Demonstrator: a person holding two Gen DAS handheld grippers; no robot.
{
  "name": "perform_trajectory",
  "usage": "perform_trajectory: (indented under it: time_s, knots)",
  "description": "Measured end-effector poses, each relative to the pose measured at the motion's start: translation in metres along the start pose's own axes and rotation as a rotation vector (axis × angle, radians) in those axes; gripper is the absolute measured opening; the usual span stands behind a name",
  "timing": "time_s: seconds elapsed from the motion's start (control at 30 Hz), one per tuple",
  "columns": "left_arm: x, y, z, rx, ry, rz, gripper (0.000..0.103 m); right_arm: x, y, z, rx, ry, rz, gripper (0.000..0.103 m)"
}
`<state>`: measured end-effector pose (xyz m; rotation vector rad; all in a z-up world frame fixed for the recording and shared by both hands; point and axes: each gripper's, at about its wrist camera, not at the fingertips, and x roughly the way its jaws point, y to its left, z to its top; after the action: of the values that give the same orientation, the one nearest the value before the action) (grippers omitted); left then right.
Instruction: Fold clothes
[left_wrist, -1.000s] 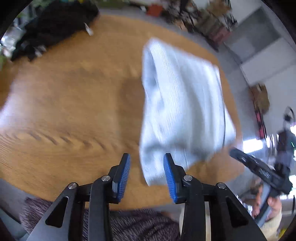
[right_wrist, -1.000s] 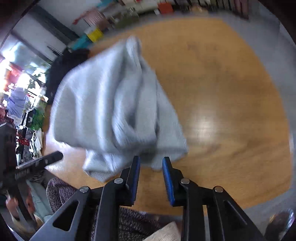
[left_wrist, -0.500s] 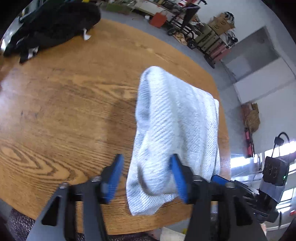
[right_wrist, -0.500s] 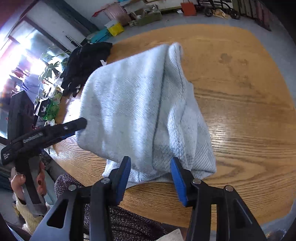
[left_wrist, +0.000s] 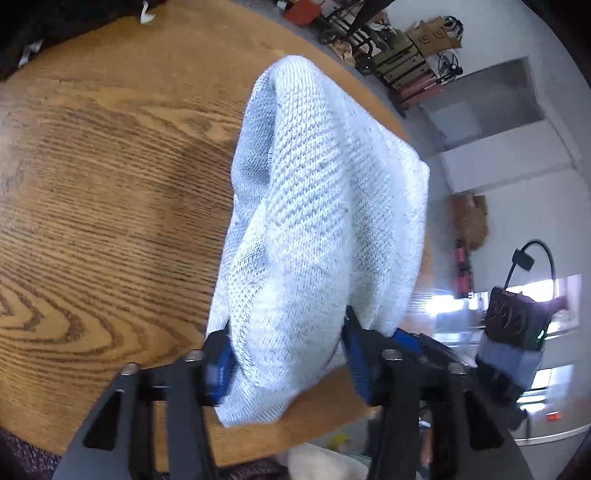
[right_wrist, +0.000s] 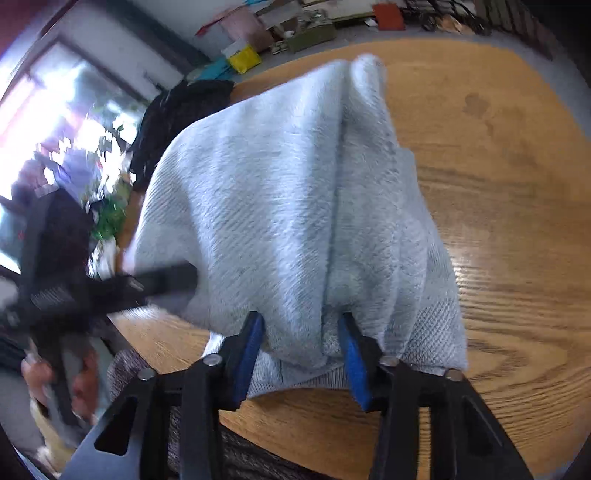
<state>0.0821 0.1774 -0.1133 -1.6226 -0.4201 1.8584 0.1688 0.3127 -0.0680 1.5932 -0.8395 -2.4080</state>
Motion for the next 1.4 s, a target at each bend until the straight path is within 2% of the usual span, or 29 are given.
perform_trajectory:
  time_s: [0.07,0.1,0.13,0.3,0.4,0.47,0.53,0.63,0.77,0.87,0.97,1.0,1.1,1.2,1.23,1.3,1.33,1.4]
  knots:
    - [-0.012,-0.008,0.003,0.016,-0.019,-0.029,0.041,0.005,-0.009,0.001,0.028,-0.003,0.048,0.018]
    - [-0.019,-0.012,0.005,0.025,-0.028,-0.044,0.04,0.008,-0.013,0.001,0.042,-0.005,0.072,0.014]
    - [-0.024,-0.019,0.007,0.034,-0.036,-0.057,0.04,-0.002,-0.009,0.004,0.018,-0.024,0.06,0.012]
    - [-0.044,-0.067,0.002,0.135,-0.083,-0.075,0.038,-0.052,0.018,0.021,-0.115,-0.123,-0.013,0.01]
    - [-0.037,-0.082,-0.013,0.197,-0.073,-0.091,0.038,-0.08,0.028,0.02,-0.164,-0.148,-0.086,0.01]
    - [-0.024,-0.073,-0.022,0.194,-0.035,-0.078,0.038,-0.085,0.026,0.011,-0.166,-0.142,-0.108,0.01]
    - [0.002,-0.051,-0.031,0.128,0.039,-0.063,0.036,-0.075,0.012,-0.003,-0.127,-0.1,-0.095,0.01]
    - [0.035,-0.021,-0.042,0.049,0.105,-0.039,0.032,-0.038,-0.02,-0.023,-0.012,-0.005,-0.067,0.01]
    - [0.046,-0.01,-0.048,0.023,0.116,-0.023,0.031,0.002,-0.039,-0.031,0.078,0.04,-0.043,0.01]
    - [0.032,-0.015,-0.048,0.023,0.12,-0.04,0.032,0.002,-0.029,-0.027,0.028,0.041,-0.076,0.015]
    - [-0.003,-0.037,-0.039,0.079,0.092,-0.006,0.032,-0.009,-0.017,-0.024,-0.038,0.032,-0.124,0.029]
    - [-0.015,-0.044,-0.036,0.097,0.082,0.006,0.032,-0.011,-0.017,-0.023,-0.046,0.027,-0.129,0.029]
    - [-0.045,-0.088,-0.01,0.24,-0.03,0.136,0.032,-0.012,-0.025,-0.019,-0.025,0.02,-0.109,0.029]
    - [-0.066,-0.115,0.017,0.291,-0.099,0.096,0.033,-0.006,-0.031,-0.018,-0.001,0.038,-0.107,0.029]
    - [-0.07,-0.117,0.025,0.304,-0.126,0.126,0.036,-0.005,-0.032,-0.018,0.002,0.041,-0.104,0.029]
    - [-0.067,-0.115,0.039,0.32,-0.152,0.215,0.046,-0.005,-0.034,-0.017,0.003,0.046,-0.09,0.025]
    - [-0.059,-0.11,0.045,0.32,-0.147,0.27,0.046,-0.005,-0.034,-0.016,0.004,0.055,-0.076,0.019]
    - [-0.028,-0.104,0.059,0.319,-0.09,0.329,0.046,-0.005,-0.034,-0.02,-0.001,0.077,-0.061,0.014]
